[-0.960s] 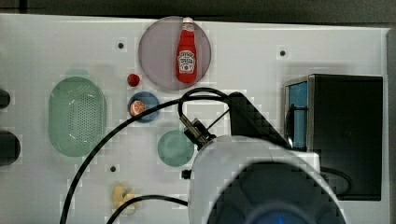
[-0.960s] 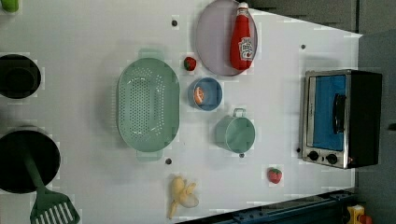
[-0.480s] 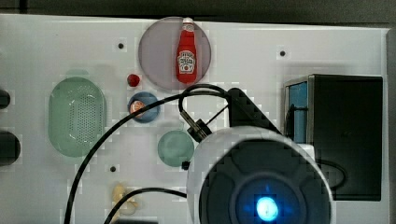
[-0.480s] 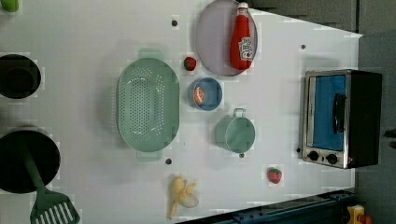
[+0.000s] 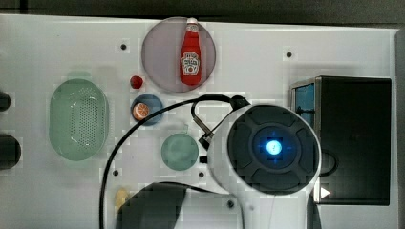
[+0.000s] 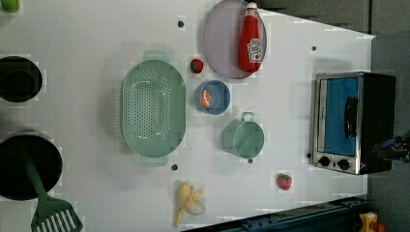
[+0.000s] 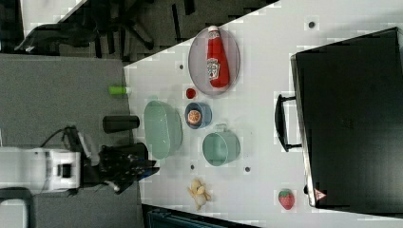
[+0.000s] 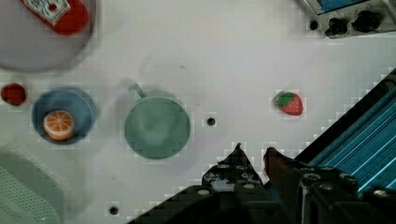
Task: Flap open oven.
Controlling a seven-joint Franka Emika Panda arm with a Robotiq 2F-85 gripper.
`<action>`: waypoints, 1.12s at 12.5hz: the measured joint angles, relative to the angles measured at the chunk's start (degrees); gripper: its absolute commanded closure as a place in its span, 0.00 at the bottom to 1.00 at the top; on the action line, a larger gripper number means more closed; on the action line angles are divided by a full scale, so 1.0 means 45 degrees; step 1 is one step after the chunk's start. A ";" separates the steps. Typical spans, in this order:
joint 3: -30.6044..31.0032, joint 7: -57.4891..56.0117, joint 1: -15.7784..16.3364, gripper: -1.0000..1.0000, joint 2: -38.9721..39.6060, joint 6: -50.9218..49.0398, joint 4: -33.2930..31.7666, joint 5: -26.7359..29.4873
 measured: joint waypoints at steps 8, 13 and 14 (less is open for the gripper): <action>-0.2024 -0.6438 -0.0325 0.82 0.0937 0.5144 -0.2039 -0.1035; -0.3486 -0.9653 -0.0661 0.82 0.1985 0.7743 -0.2661 -0.1584; -0.3775 -0.9939 -0.0702 0.82 0.2409 0.8153 -0.2686 -0.1582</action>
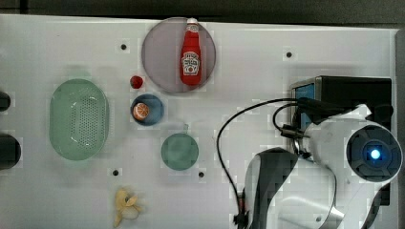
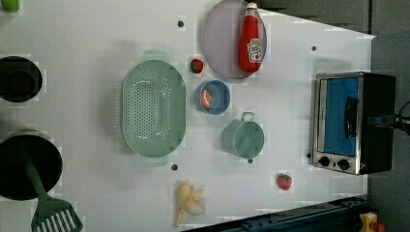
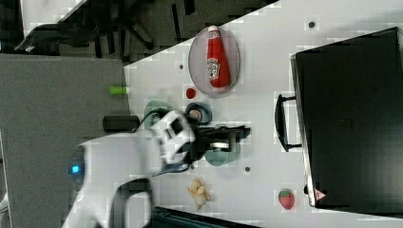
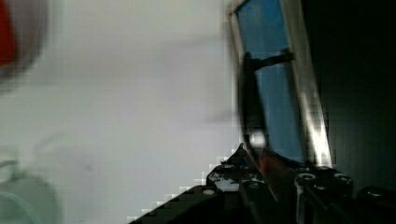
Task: Flap open oven.
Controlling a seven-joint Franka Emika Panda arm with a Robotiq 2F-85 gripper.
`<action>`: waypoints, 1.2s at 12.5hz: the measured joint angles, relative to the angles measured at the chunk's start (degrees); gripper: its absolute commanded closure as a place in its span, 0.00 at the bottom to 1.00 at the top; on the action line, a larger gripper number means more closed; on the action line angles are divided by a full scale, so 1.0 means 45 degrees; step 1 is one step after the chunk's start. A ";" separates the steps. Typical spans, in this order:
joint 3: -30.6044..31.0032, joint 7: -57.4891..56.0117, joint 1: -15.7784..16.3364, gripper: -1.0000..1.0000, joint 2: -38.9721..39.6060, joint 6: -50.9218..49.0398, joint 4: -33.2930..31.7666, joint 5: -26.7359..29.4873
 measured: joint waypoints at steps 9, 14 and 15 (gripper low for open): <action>-0.0796 -0.1262 -0.0313 0.82 0.2578 0.2002 -0.0124 -0.0058; -0.0805 -0.1498 -0.0208 0.82 0.3272 0.2704 -0.0099 -0.0068; -0.0774 -0.1511 -0.0249 0.82 0.3270 0.2723 -0.0075 -0.0211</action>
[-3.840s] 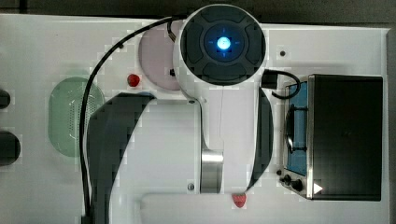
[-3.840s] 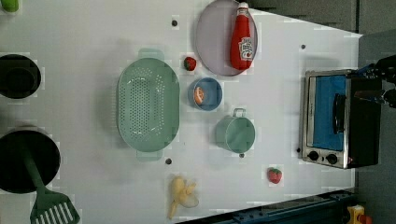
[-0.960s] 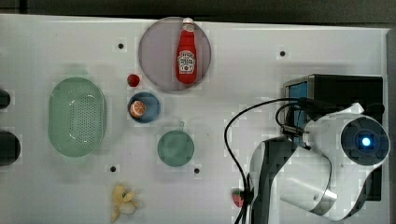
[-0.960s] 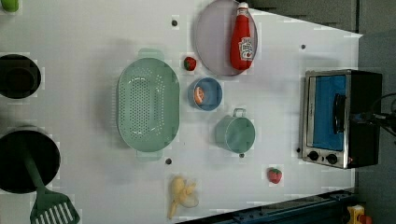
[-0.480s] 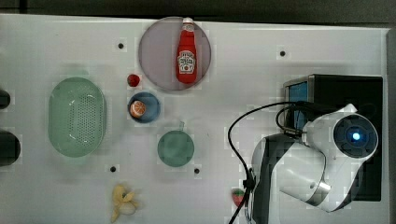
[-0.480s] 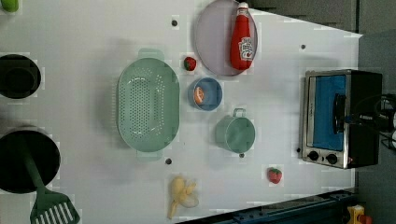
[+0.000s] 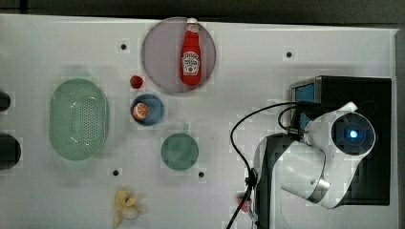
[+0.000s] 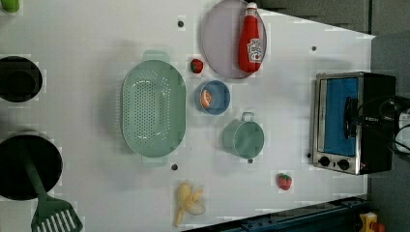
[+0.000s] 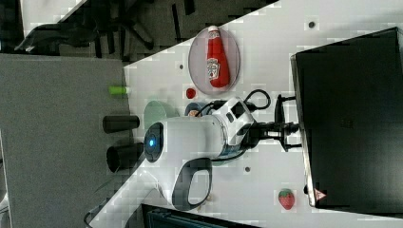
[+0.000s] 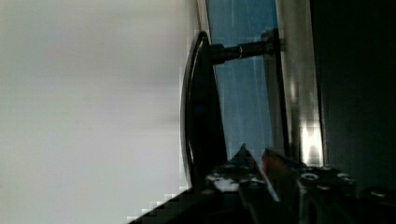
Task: Flap open oven.
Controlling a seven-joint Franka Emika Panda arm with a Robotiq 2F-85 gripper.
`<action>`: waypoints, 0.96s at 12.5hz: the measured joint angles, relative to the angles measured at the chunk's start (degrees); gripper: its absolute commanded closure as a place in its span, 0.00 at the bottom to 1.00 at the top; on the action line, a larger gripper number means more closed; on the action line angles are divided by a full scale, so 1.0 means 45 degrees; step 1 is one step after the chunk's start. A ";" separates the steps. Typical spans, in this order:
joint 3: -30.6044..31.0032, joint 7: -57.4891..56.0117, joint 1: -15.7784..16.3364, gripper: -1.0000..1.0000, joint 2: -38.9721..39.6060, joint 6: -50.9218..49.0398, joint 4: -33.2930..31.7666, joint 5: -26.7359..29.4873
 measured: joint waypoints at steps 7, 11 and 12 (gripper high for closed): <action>0.0441 0.1579 0.0469 0.82 0.0085 -0.0330 -0.0075 -0.3583; 0.0992 0.3363 0.0740 0.82 0.0249 -0.0889 -0.0025 -0.4624; 0.1110 0.3705 0.0820 0.82 0.0316 -0.1175 0.0000 -0.4929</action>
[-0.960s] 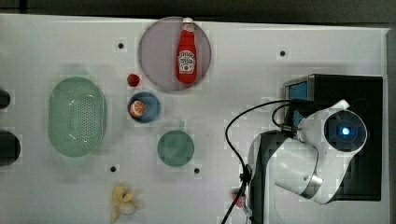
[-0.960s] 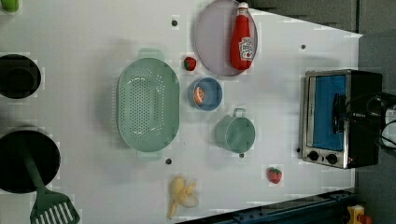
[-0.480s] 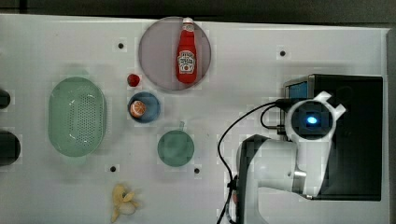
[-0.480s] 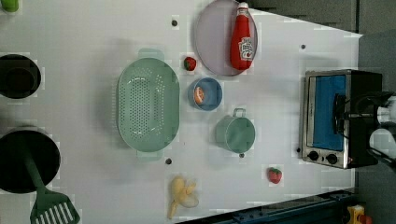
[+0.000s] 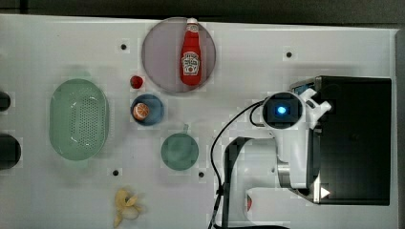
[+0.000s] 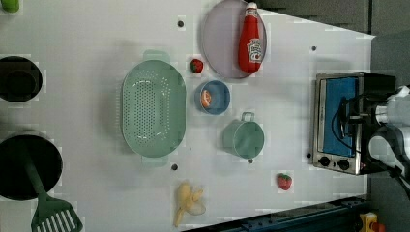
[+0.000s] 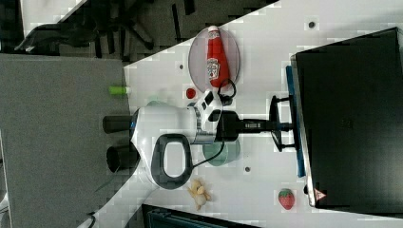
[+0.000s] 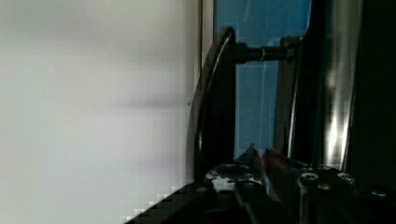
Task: Flap open oven.
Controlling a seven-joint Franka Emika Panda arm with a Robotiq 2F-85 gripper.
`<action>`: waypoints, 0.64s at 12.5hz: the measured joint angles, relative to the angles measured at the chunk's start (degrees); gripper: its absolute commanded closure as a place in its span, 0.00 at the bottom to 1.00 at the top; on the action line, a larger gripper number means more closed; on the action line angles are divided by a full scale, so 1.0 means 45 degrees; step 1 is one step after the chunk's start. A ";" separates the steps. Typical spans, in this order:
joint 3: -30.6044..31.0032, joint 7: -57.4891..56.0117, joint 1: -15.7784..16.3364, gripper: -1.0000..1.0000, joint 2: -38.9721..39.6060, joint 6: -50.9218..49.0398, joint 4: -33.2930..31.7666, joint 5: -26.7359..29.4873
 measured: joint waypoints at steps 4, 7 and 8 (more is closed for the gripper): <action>0.0560 0.1896 0.0552 0.82 0.0437 -0.0684 0.0025 -0.1735; 0.1147 0.3634 0.1062 0.82 0.1155 -0.1026 0.0124 -0.2847; 0.1419 0.4181 0.1177 0.82 0.1385 -0.1044 0.0124 -0.2891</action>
